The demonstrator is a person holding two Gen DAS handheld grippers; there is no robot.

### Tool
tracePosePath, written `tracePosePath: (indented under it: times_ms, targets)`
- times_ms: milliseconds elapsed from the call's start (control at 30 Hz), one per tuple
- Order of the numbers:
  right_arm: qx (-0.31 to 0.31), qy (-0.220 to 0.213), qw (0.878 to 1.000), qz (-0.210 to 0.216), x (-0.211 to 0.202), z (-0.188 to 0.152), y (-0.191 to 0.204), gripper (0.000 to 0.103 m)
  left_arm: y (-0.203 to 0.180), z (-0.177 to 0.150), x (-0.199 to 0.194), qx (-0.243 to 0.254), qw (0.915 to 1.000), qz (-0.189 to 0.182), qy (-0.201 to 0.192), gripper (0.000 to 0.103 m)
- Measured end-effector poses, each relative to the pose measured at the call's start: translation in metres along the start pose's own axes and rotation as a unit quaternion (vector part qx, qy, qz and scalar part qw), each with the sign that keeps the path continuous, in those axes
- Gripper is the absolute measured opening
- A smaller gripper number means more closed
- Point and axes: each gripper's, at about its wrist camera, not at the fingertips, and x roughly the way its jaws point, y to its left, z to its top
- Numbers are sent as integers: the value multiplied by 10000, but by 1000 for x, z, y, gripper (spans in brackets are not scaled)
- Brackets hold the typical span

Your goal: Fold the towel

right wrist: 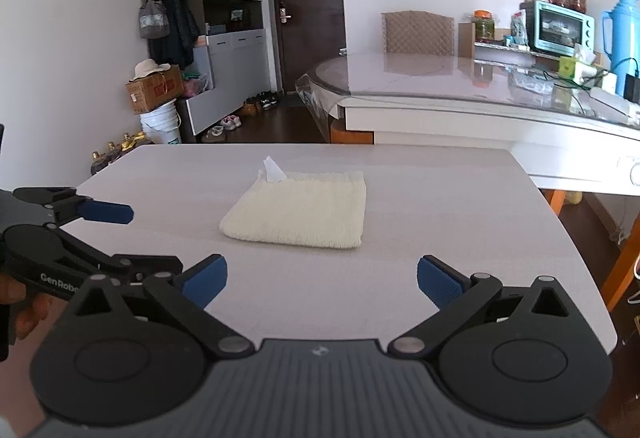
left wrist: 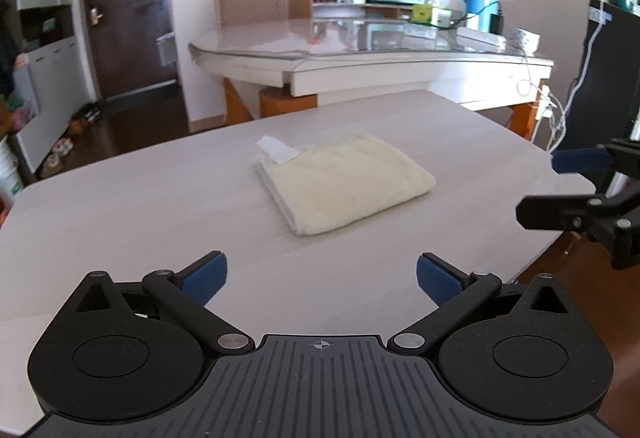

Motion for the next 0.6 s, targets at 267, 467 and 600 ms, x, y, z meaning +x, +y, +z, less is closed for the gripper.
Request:
tracePosePath:
  times_ms: [267,467,600]
  targets:
    - [45,-11,10000,-57,-13,-6,8,102,3,-6,-13,-231,9995,197,-47,103]
    - [130,-59,9998,-113,-14,-9,11,102,4,-9,-19,-388,9987,283,-144,103]
    - [10,-40,9998,-174,-12,-8,14,102,1,-7,-20,-438,9982,371,-163,103]
